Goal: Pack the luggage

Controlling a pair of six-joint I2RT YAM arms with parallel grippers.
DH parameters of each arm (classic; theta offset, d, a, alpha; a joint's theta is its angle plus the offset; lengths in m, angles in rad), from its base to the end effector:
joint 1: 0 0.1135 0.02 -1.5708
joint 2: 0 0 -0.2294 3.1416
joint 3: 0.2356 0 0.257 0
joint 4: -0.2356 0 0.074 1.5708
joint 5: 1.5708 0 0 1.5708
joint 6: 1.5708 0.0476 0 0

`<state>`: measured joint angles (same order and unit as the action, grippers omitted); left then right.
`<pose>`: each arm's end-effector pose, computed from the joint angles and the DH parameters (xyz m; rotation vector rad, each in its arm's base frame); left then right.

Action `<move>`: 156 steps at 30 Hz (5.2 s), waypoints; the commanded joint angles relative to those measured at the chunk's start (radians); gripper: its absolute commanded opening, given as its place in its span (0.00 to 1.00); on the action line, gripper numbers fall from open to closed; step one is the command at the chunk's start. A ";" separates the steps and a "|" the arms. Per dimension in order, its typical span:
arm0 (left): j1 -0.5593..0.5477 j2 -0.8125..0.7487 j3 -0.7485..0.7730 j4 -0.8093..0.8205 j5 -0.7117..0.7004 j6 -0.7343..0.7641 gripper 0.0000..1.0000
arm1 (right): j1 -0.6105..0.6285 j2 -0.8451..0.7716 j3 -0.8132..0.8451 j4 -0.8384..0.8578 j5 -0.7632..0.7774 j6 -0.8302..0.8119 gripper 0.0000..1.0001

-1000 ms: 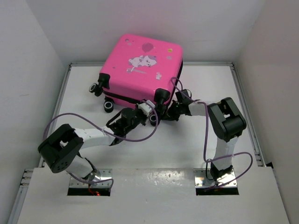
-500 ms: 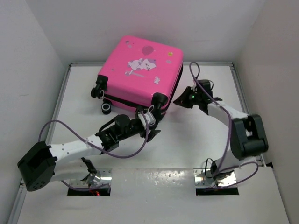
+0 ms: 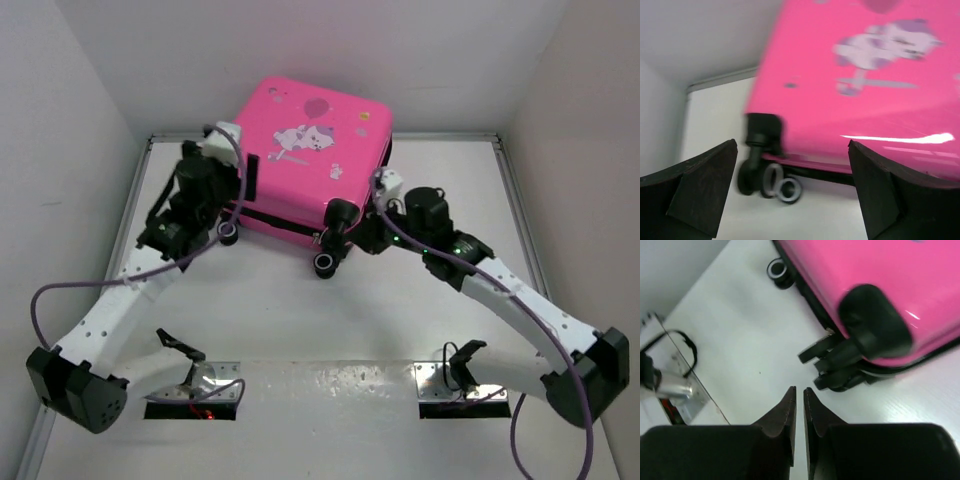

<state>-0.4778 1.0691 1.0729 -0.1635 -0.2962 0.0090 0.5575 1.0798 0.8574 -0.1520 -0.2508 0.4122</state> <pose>0.2527 -0.1152 0.3566 0.2013 1.7125 -0.0902 0.2319 0.1585 0.2753 -0.3214 2.0126 0.8715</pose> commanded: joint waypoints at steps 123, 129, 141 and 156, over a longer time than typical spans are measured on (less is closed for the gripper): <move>0.099 0.088 -0.007 -0.122 0.074 -0.170 1.00 | -0.452 0.503 0.555 -0.697 -0.039 -0.358 0.80; 0.110 0.088 -0.016 -0.122 0.074 -0.170 1.00 | -0.413 0.554 0.588 -0.666 -0.015 -0.346 0.81; 0.119 0.098 -0.016 -0.103 0.083 -0.170 1.00 | -0.370 0.667 0.634 -0.646 0.180 -0.388 0.69; 0.128 0.138 -0.034 -0.094 0.094 -0.191 1.00 | -0.254 0.477 0.701 -0.518 0.312 -0.469 0.00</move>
<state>-0.3584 1.1942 1.0458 -0.2916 -0.2123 -0.1623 0.2413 1.6871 1.4540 -0.7555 0.0322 0.0715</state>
